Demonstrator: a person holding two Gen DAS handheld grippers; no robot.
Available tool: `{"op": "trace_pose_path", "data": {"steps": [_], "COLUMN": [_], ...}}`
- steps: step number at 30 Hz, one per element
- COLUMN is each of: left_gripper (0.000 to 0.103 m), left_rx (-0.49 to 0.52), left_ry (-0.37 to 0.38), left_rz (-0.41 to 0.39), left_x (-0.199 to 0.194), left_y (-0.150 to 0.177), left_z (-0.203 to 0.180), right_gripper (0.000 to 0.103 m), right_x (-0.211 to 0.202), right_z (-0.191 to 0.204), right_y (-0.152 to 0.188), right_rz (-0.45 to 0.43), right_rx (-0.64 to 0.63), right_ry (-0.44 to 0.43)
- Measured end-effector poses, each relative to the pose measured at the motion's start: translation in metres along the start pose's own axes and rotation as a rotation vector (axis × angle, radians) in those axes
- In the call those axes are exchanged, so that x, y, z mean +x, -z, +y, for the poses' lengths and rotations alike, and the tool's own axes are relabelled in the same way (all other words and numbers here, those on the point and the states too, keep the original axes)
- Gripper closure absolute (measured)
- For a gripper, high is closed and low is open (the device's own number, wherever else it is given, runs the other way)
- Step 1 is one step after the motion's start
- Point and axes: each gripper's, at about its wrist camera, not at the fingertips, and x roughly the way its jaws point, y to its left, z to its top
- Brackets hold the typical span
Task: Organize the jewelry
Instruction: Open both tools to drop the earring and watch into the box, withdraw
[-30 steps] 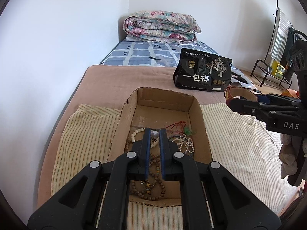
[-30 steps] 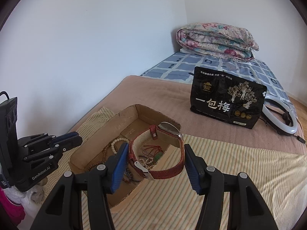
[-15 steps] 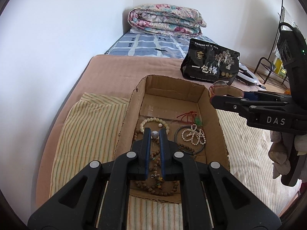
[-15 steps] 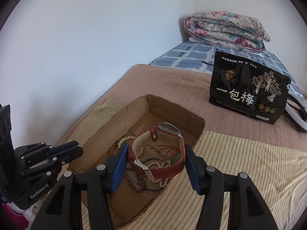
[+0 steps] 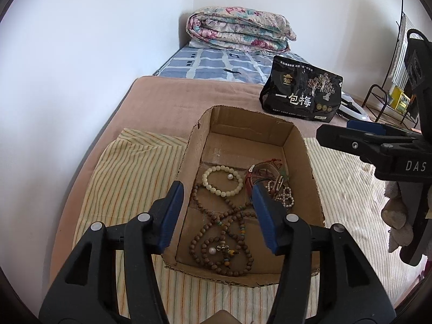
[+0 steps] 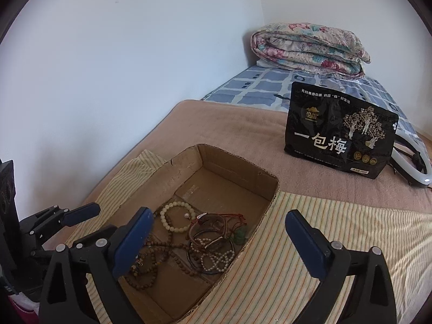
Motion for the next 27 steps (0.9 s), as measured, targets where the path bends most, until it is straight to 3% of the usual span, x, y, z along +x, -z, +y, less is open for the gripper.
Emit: {"op": "trace_pose_path", "data": {"steps": [4,15,27], "left_gripper": [0.039,0.039,0.039], "left_rx": [0.011,0.007,0.015], "left_ry": [-0.009,-0.013,-0.037], "left_rz": [-0.013,-0.042,-0.098], "left_x": [-0.005,-0.022,-0.073], "left_y": [0.000,-0.002,-0.002], "left_z": [-0.004,-0.009,-0.025], "right_gripper": [0.000,0.000,0.000], "right_x": [-0.005,-0.029,-0.088], "right_z": [0.000,0.004,0.006], "right_y": [-0.001,-0.001,0.005], "right_rz": [-0.005,-0.041,-0.099], "right_rx": [0.002,-0.012,-0.022], "right_ry": [0.009,0.023,0.053]}}
